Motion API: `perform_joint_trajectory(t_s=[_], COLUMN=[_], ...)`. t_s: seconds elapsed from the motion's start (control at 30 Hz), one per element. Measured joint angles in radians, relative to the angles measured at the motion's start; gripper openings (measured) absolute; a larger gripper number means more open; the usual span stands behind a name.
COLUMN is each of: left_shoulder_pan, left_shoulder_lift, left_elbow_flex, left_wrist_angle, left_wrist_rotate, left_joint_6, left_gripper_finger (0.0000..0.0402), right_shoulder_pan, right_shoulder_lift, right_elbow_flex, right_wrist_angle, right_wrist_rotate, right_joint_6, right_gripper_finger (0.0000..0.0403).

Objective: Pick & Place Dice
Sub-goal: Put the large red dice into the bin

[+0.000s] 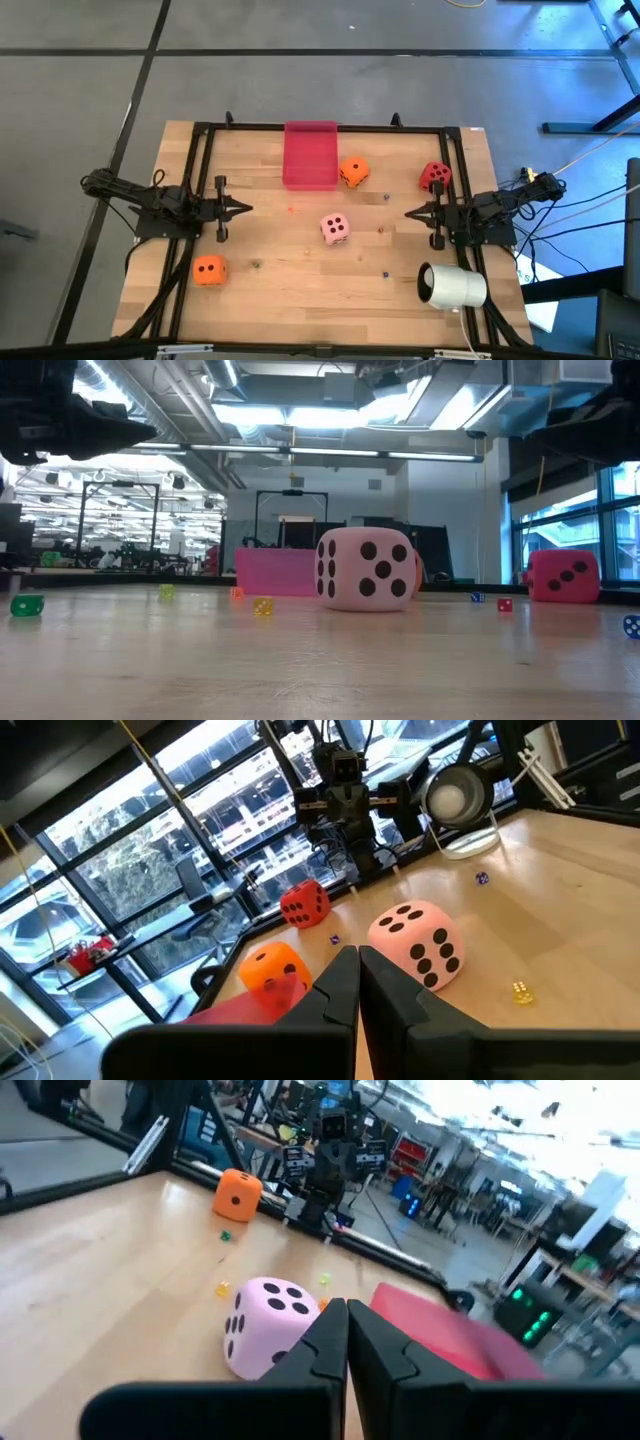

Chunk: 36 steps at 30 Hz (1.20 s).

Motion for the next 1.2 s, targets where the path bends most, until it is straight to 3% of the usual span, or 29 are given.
perform_joint_trajectory(t_s=[0.07, 0.27, 0.37, 0.43, 0.63, 0.8, 0.87, 1.03, 1.2], left_shoulder_pan=[0.0, 0.0, 0.0, 0.0, 0.0, 0.001, 0.001, 0.001, 0.001], left_shoulder_lift=[0.0, 0.0, 0.0, 0.0, 0.0, 0.0, -0.001, -0.001, -0.001], left_elbow_flex=[0.0, 0.0, 0.0, 0.0, 0.0, 0.0, 0.0, 0.0, 0.0], left_wrist_angle=[0.005, 0.036, 0.054, 0.078, 0.167, 0.166, 0.175, 0.222, 0.272], left_wrist_rotate=[0.001, 0.01, 0.027, 0.028, 0.031, -0.003, -0.026, -0.025, -0.09], left_joint_6=[-0.016, -0.267, -0.353, -0.38, -0.359, -0.309, -0.261, -0.126, -0.028], left_gripper_finger=[0.0006, 0.0006, 0.0006, 0.0006, 0.0006, 0.0005, 0.0003, 0.0002, 0.0015], right_shoulder_pan=[0.0, 0.0, 0.0, 0.0, 0.0, -0.001, 0.0, -0.005, -0.03], right_shoulder_lift=[0.0, 0.0, 0.0, 0.0, 0.0, 0.0, 0.0, 0.0, 0.0], right_elbow_flex=[0.0, 0.0, 0.0, 0.0, 0.0, 0.0, 0.0, 0.0, 0.0], right_wrist_angle=[0.0, 0.008, 0.008, 0.016, 0.162, 0.253, 0.233, 0.191, 0.198], right_wrist_rotate=[-0.029, -0.11, -0.109, -0.098, 0.168, 0.607, 0.719, 0.858, 0.918], right_joint_6=[0.107, 0.465, 0.496, 0.433, 0.102, 0.082, 0.083, 0.092, 0.158], right_gripper_finger=[0.0009, 0.0009, 0.0009, 0.0009, 0.0009, 0.0009, 0.0012, 0.0056, 0.0152])
